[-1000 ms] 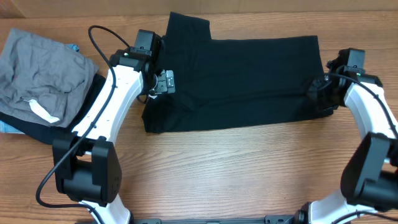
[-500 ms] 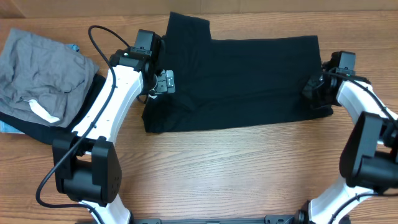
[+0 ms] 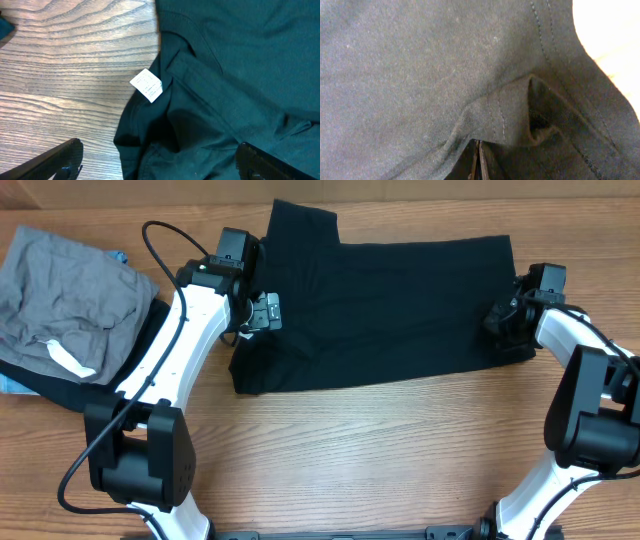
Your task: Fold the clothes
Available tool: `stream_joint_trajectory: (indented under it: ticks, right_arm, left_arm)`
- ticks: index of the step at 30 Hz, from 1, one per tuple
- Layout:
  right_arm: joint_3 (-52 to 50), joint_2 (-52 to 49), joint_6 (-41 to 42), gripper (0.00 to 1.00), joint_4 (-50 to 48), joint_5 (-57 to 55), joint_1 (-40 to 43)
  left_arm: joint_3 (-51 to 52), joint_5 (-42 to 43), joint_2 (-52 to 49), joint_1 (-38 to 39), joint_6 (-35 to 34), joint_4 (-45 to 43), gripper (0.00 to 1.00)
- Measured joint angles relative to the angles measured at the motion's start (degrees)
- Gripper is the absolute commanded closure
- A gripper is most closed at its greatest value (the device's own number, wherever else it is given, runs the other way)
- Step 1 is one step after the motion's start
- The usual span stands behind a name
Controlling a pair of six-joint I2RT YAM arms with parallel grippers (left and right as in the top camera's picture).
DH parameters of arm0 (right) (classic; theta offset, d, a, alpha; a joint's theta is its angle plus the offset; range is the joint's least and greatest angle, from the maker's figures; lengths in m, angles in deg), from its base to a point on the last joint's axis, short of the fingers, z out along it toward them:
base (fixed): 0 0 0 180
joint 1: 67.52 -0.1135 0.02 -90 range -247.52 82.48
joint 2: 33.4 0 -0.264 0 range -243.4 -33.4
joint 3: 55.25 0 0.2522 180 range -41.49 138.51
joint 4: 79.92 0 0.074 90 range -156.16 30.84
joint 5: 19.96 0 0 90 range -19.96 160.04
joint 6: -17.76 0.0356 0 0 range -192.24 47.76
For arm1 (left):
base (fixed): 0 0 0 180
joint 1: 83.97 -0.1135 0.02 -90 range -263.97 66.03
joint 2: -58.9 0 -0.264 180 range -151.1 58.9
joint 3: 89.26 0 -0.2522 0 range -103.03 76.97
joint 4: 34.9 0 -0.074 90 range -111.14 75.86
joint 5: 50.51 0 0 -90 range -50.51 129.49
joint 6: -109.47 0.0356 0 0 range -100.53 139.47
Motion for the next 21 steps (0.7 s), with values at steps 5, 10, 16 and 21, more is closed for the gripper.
stream_joint_trajectory:
  ticks: [5,10,16,21]
  right_arm:
    - [0.2,0.74,-0.02,0.91,2.86,2.58,0.0]
    - [-0.28,5.01,0.0,0.85,4.72,4.07,0.0]
    - [-0.28,16.15,-0.02,0.57,7.85,2.84,0.02]
    - [-0.28,20.15,-0.04,0.43,9.16,0.94,1.75]
  left_arm:
    - [0.0,0.0,0.0,0.0,0.0,0.0,0.0]
    - [0.0,0.02,0.0,0.0,0.0,0.0,0.0]
    - [0.0,0.0,0.0,0.0,0.0,0.0,0.0]
    - [0.0,0.0,0.0,0.0,0.0,0.0,0.0]
